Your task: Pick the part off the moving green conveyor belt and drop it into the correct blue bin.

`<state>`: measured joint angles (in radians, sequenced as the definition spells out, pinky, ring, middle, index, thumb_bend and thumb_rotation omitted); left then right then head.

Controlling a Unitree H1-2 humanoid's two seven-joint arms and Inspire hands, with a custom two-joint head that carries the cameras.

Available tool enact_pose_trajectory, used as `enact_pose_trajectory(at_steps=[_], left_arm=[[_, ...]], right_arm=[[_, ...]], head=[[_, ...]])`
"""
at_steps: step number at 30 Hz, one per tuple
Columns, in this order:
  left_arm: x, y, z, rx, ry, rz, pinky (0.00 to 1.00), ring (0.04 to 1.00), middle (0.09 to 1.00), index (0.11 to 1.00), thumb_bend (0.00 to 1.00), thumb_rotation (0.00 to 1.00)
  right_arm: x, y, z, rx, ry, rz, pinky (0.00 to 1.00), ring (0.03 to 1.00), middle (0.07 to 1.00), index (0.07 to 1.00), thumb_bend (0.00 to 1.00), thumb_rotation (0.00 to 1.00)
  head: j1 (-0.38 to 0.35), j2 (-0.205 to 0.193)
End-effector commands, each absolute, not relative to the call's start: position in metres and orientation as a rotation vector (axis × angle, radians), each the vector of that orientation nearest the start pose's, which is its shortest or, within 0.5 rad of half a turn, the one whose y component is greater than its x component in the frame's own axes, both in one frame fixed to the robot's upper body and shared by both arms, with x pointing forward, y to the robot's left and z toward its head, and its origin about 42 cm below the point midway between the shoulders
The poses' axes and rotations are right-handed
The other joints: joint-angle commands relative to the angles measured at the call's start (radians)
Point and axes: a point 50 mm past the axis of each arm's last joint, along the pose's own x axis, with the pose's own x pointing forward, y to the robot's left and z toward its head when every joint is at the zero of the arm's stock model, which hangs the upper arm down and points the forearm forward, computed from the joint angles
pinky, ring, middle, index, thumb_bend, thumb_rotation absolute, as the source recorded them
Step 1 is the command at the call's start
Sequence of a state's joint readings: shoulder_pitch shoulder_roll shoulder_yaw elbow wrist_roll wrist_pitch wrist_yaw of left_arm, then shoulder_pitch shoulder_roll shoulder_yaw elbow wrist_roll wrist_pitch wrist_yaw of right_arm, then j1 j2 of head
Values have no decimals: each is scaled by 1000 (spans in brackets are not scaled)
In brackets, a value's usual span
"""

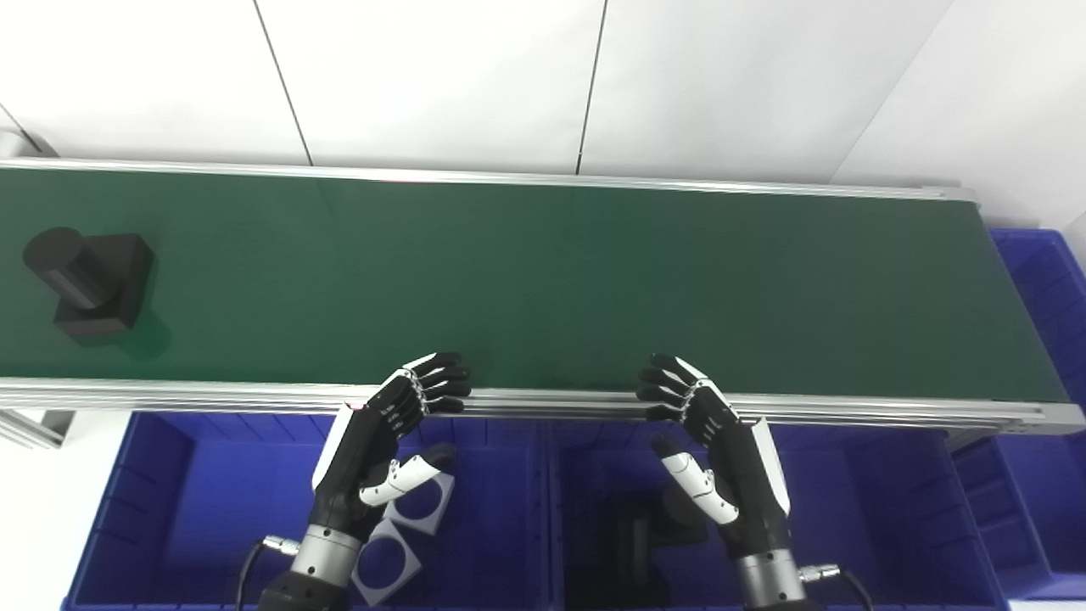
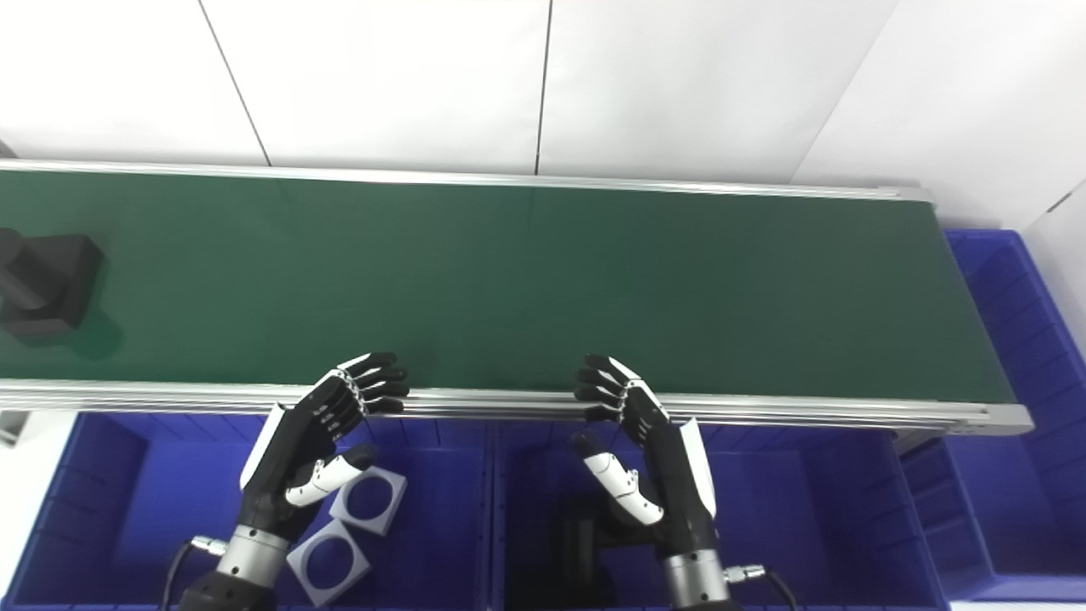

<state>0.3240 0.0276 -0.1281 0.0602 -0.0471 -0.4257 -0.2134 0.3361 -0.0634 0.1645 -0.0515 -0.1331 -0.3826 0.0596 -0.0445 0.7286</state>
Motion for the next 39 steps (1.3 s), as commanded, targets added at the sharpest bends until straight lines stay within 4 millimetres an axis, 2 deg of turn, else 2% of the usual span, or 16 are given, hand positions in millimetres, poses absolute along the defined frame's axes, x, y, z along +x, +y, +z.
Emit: enact_pose_trajectory(at_steps=[1,12,18,22,23,24,26,31,34,38,39], left_arm=[[166,189,46,-26,-120,-248,662,713,754,784,790,578],[166,187,45,-15,-118,-250,660,714,757,785,770,575],[166,185,44,-17,-115,-248,658,711,754,784,781,581],[166,181,43,-27,-110,-252,662,714,754,787,793,583],[166,179,42,-31,-107,-256,664,715,754,787,797,579],[166,177,41,-34,-105,-258,666,716,756,787,801,578],[165,173,40,-31,-101,-262,665,715,757,787,813,584],[166,162,38,-34,-93,-264,660,710,754,781,823,597],[167,156,36,-62,-86,-272,663,708,751,778,837,596],[169,150,36,-64,-86,-296,660,702,749,780,804,571],[169,149,36,-62,-87,-299,657,699,746,778,801,565]], right_arm=[[166,-196,71,-133,-183,187,641,730,780,827,529,689],[166,-199,69,-141,-184,183,637,724,777,825,542,711],[166,-201,69,-146,-185,182,638,723,777,827,547,722],[166,-204,67,-153,-187,175,631,717,775,825,558,749],[166,-206,66,-150,-186,174,631,717,775,825,559,755],[165,-207,66,-149,-185,173,632,718,775,825,559,758],[165,-211,64,-152,-179,173,633,722,776,827,553,775],[165,-220,60,-152,-163,181,637,733,785,838,546,809],[167,-225,57,-150,-152,189,642,738,793,847,534,833],[167,-230,53,-145,-136,187,646,744,798,854,549,857],[167,-231,52,-142,-132,186,647,745,800,856,553,862]], head=[[3,0],[13,-8],[47,-20],[103,-40],[136,-50],[136,-50],[195,-73],[266,-103],[334,-140],[407,-178],[407,-178]])
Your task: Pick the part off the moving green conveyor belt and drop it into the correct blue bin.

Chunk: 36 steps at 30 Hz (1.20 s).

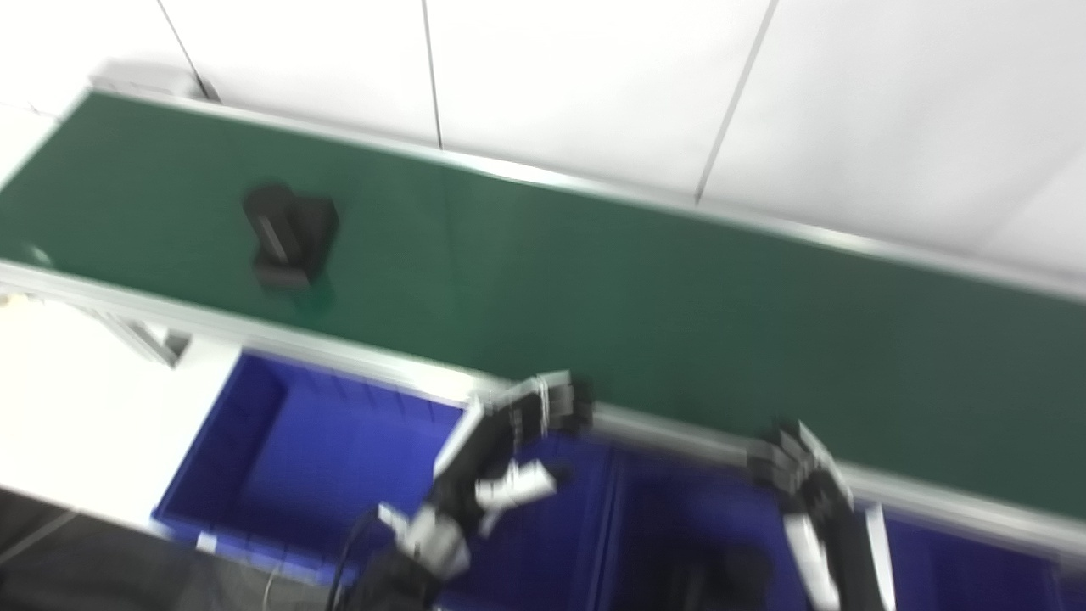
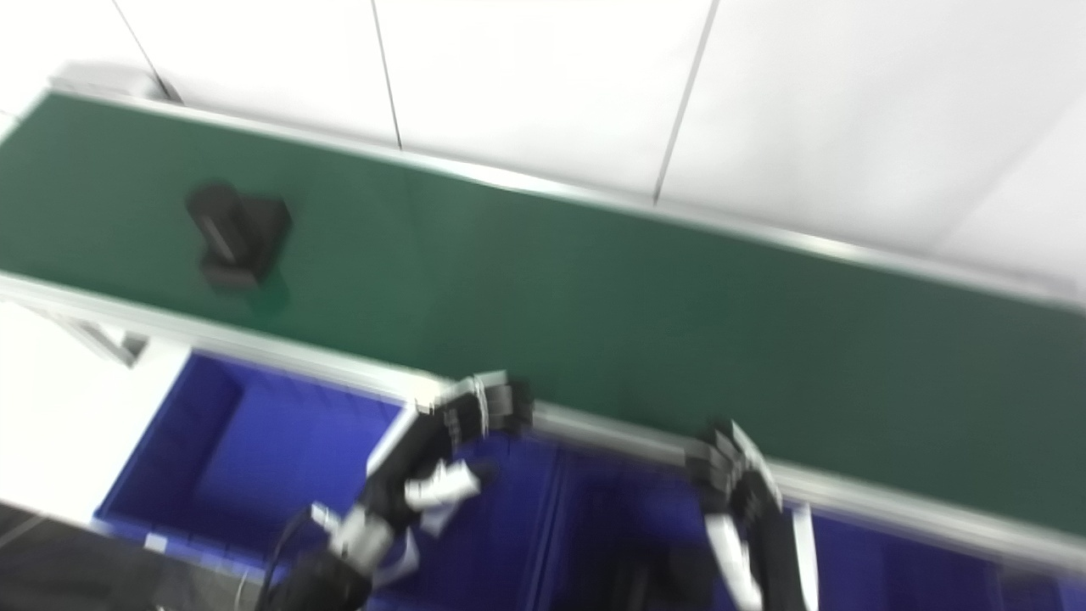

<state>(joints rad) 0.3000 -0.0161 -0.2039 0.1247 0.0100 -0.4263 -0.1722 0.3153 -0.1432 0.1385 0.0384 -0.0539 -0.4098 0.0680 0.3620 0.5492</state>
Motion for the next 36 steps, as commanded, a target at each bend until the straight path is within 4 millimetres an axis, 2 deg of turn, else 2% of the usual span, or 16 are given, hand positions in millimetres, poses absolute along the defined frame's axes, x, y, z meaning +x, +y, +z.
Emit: enact_pose_trajectory(at_steps=[1,6,13,22,29,36], left_arm=[[170,147,36,-57,-87,-302,654,697,744,777,796,556],[172,144,36,-21,-93,-315,637,686,737,780,804,581],[175,141,34,-25,-89,-320,642,686,736,774,826,559],[178,137,31,-27,-79,-311,642,687,740,777,808,524],[179,133,28,-32,-70,-308,642,692,748,781,823,566],[179,131,28,-37,-70,-305,642,692,748,782,812,564]], right_arm=[[167,-232,51,-139,-129,184,647,746,800,858,555,865],[167,-236,47,-123,-112,176,655,757,810,868,584,899],[169,-239,45,-113,-105,176,674,768,821,881,561,922],[172,-238,45,-114,-110,181,685,776,827,885,536,946],[173,-239,45,-114,-110,179,675,768,817,882,577,947],[174,-239,45,-121,-111,181,671,768,819,881,562,944]], head=[[22,-9],[60,-28],[99,-42],[85,-34],[77,-34],[60,-30]])
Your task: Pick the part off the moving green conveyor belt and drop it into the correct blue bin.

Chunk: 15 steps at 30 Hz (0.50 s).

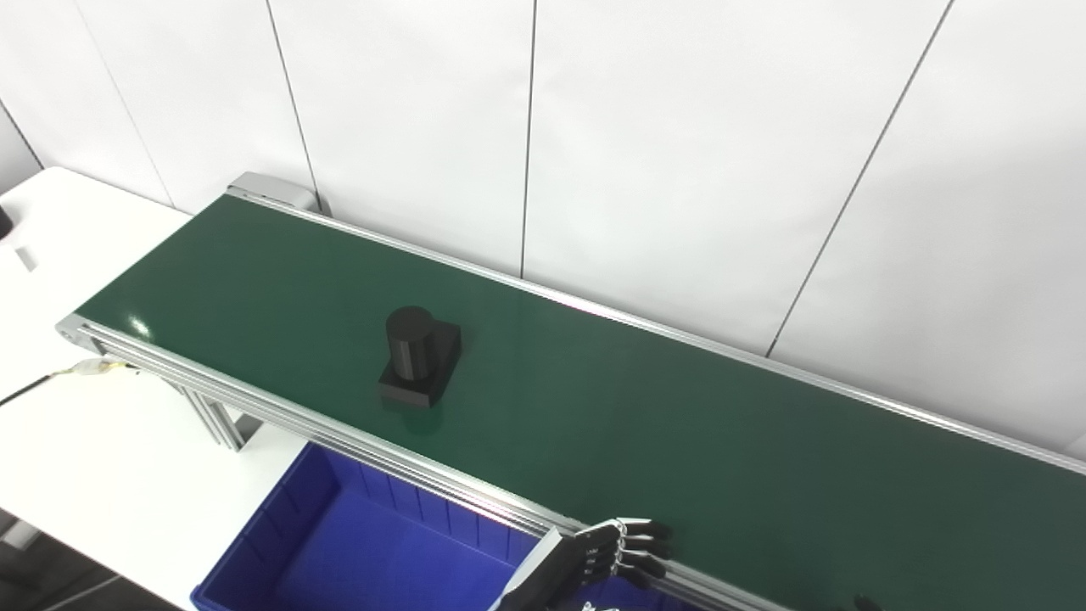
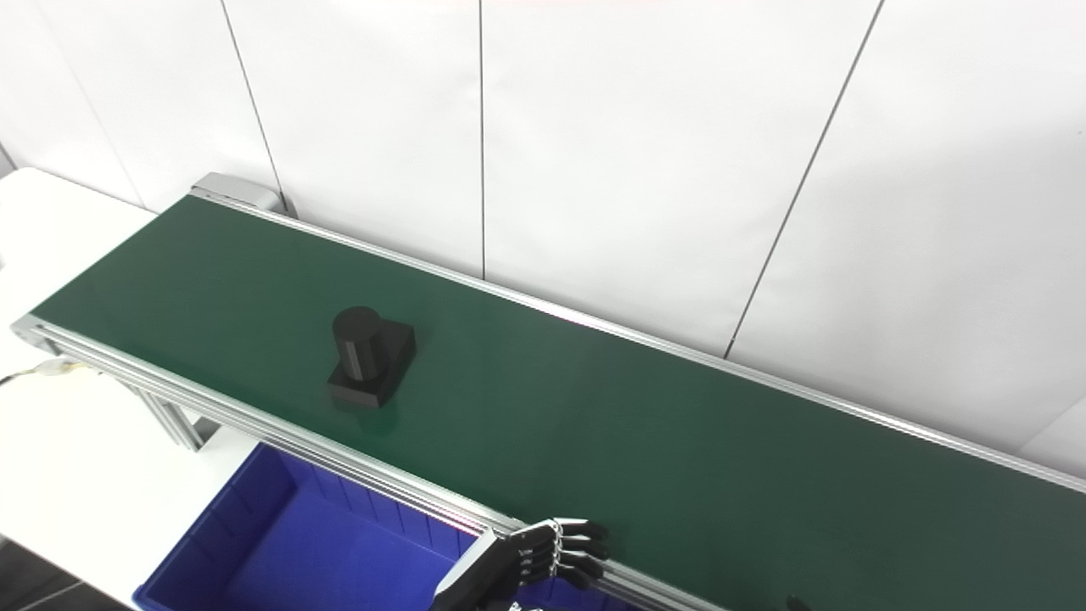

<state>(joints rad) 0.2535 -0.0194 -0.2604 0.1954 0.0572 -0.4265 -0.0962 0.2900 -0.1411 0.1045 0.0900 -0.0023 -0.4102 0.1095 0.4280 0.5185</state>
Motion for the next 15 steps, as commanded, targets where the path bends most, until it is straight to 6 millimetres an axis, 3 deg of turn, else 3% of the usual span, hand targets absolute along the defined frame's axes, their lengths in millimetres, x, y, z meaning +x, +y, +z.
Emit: enact_pose_trajectory(at_steps=[1,15], left_arm=[[179,131,28,-33,-70,-305,642,692,748,782,812,564],[176,134,28,-27,-69,-300,643,694,750,787,793,581]], right_arm=[[173,-239,46,-119,-113,179,671,768,819,881,563,945],[172,-235,57,-143,-152,180,655,747,798,871,612,939]], head=[[-9,3],[-51,11]])
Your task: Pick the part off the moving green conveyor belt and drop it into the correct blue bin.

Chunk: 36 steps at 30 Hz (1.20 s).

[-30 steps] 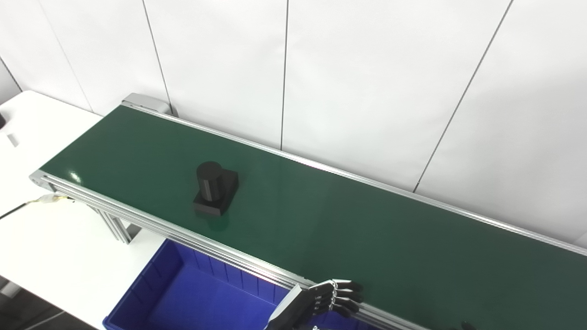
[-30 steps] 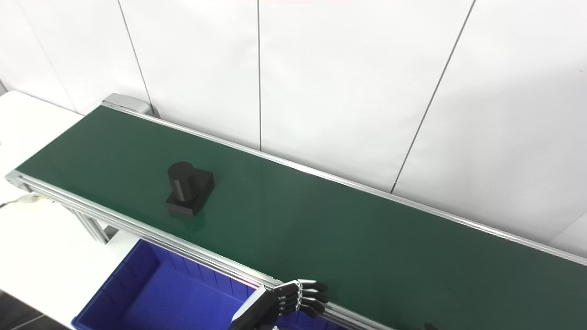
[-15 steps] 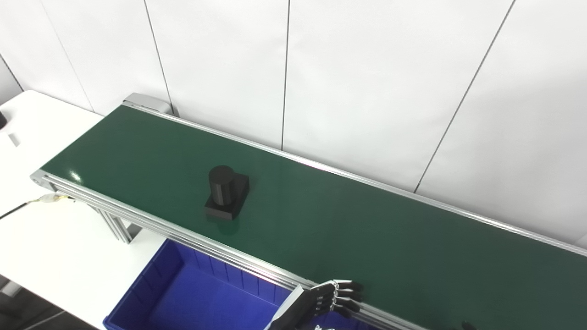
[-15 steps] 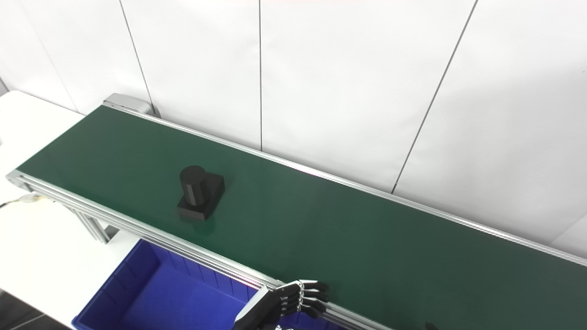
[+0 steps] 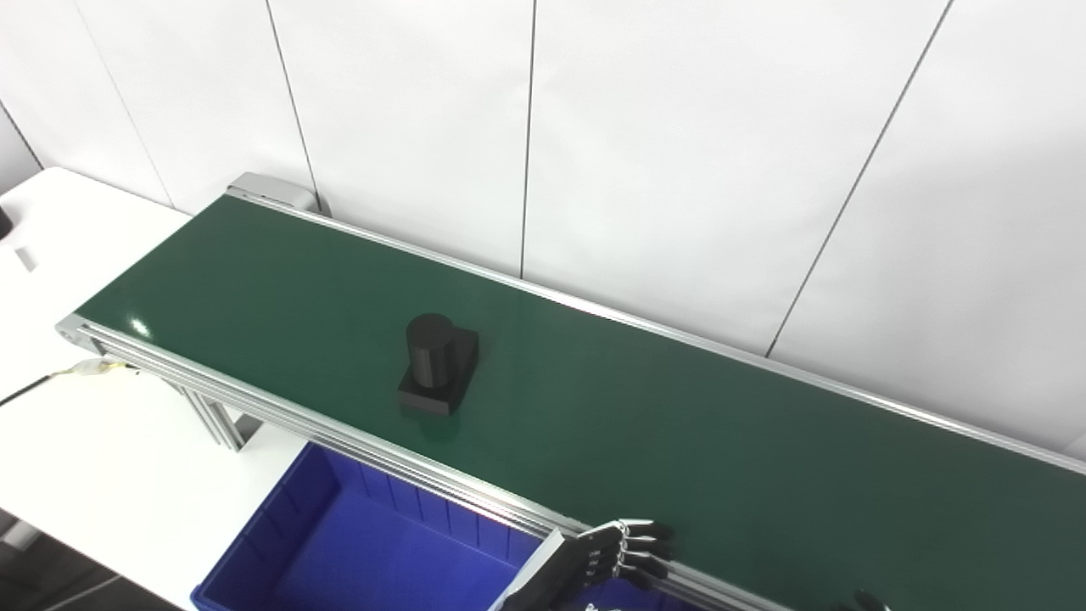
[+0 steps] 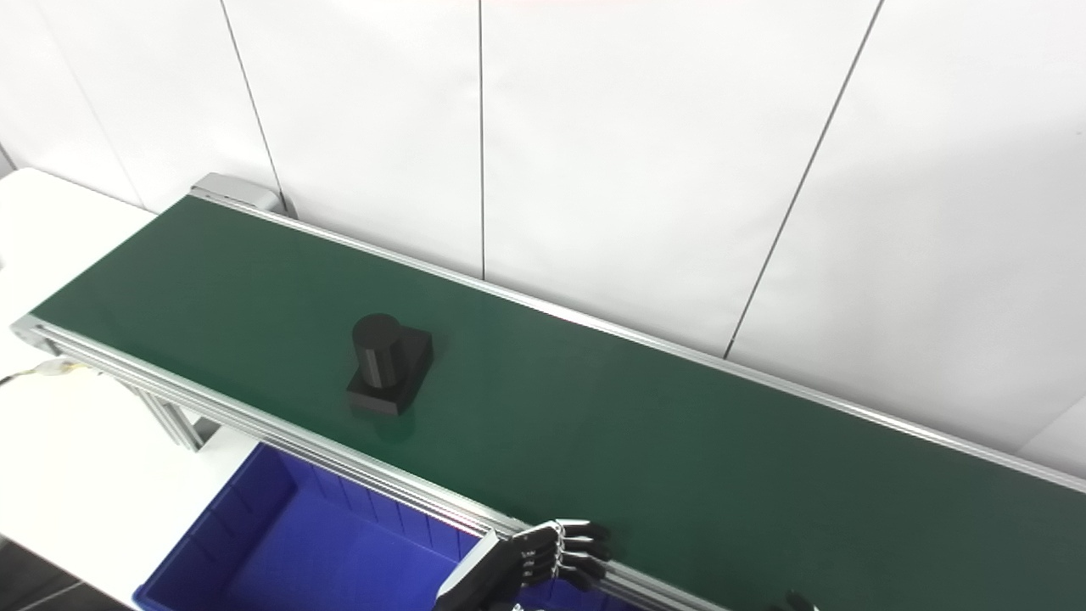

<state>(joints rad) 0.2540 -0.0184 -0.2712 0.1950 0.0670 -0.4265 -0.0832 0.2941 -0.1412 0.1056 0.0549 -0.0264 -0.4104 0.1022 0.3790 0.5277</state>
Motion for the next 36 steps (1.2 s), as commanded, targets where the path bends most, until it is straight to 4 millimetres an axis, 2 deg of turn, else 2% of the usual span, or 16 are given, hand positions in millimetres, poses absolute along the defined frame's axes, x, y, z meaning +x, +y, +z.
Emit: enact_pose_trajectory(at_steps=[1,10,15,21,28,30,35,36], left_arm=[[176,134,28,-26,-69,-300,642,693,748,786,793,583],[175,138,28,-29,-67,-299,642,693,743,788,782,597],[176,141,27,-35,-64,-296,640,689,739,787,775,586],[178,144,26,-34,-60,-291,635,689,742,788,776,592],[180,148,23,-43,-50,-285,640,692,743,786,793,594],[180,150,22,-41,-49,-284,641,693,744,787,782,582],[180,155,21,-41,-45,-285,646,697,747,792,775,584],[180,156,21,-43,-44,-286,644,697,747,794,777,590]], right_arm=[[172,-235,58,-146,-157,177,651,743,793,868,614,935],[174,-231,76,-135,-223,183,653,744,790,860,616,898],[182,-226,102,-127,-327,179,640,736,783,844,617,878],[200,-221,138,-143,-455,208,656,751,804,851,552,895],[224,-210,173,-188,-537,237,671,763,804,851,587,909],[231,-205,181,-196,-547,241,675,764,804,849,601,894],[252,-192,198,-228,-575,262,670,759,803,839,564,784],[255,-190,201,-240,-581,265,663,754,799,835,546,729]], head=[[-10,3],[-34,5],[-57,5],[-87,2],[-118,1],[-132,2],[-171,8],[-171,8]])
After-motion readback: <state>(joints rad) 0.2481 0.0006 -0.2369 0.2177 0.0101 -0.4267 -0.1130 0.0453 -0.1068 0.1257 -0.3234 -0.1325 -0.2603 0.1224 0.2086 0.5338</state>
